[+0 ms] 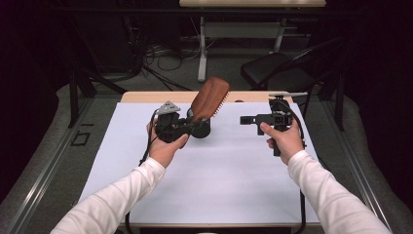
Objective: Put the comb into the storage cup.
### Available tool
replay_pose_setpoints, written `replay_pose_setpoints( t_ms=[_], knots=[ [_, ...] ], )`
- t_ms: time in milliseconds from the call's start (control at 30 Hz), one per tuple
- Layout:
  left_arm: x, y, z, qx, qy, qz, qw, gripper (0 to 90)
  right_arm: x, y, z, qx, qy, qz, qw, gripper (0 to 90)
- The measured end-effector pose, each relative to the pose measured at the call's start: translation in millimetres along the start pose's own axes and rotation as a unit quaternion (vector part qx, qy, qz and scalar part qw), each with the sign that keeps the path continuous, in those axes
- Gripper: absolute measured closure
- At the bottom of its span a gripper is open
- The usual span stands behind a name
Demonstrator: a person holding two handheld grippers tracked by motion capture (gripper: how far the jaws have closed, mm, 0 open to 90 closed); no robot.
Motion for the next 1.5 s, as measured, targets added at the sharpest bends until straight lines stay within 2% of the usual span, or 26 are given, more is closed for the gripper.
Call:
replay_pose_setpoints(
  t_ms=[100, 133, 300, 767, 1133, 1433, 1500],
  knots=[
    [0.3, 2.2, 0.7, 0.007, 0.003, -0.001, 1.0, 71.6, -7.4, 2.3, -2.1, -0.005, 0.008, 0.004, 1.0, 3.7],
    [0.3, 2.5, 0.9, 0.009, 0.004, 0.0, 1.0, 71.6, -12.8, 4.2, -2.6, -0.002, 0.02, 0.003, 0.9998, 3.7],
    [-2.3, 2.8, 1.1, 0.009, 0.006, 0.009, 0.9999, 71.6, -21.6, 7.7, -4.1, -0.002, 0.039, 0.002, 0.9992, 3.7],
    [-8.8, 4.5, -0.3, 0.005, 0.012, 0.021, 0.9997, 71.5, -45.1, 28.7, -10.1, 0.003, 0.079, -0.026, 0.9965, 6.5],
    [-5.8, 11.4, 0.4, 0.019, 0.006, 0.021, 0.9996, 71.6, -55.5, 45.2, -12.5, 0.012, 0.084, -0.031, 0.9959, 6.7],
    [-7.0, 11.2, -0.3, 0.016, 0.005, 0.026, 0.9995, 71.7, -61.1, 47.7, -17.2, 0.01, 0.117, -0.049, 0.9919, 8.2],
    [-6.6, 11.8, -0.6, 0.017, 0.003, 0.028, 0.9995, 71.6, -62.9, 48.5, -18.2, 0.011, 0.117, -0.049, 0.9919, 8.9]
  ],
)
Point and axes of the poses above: each handheld gripper's, and its own axes: z roughly backward along the jaws, y roughly out of its top, x roughly to its right, the point moved 6 cm from there along -z, roughly forward along the jaws, and after that the axes turned 12 degrees about -y, right-handed, at the moved point
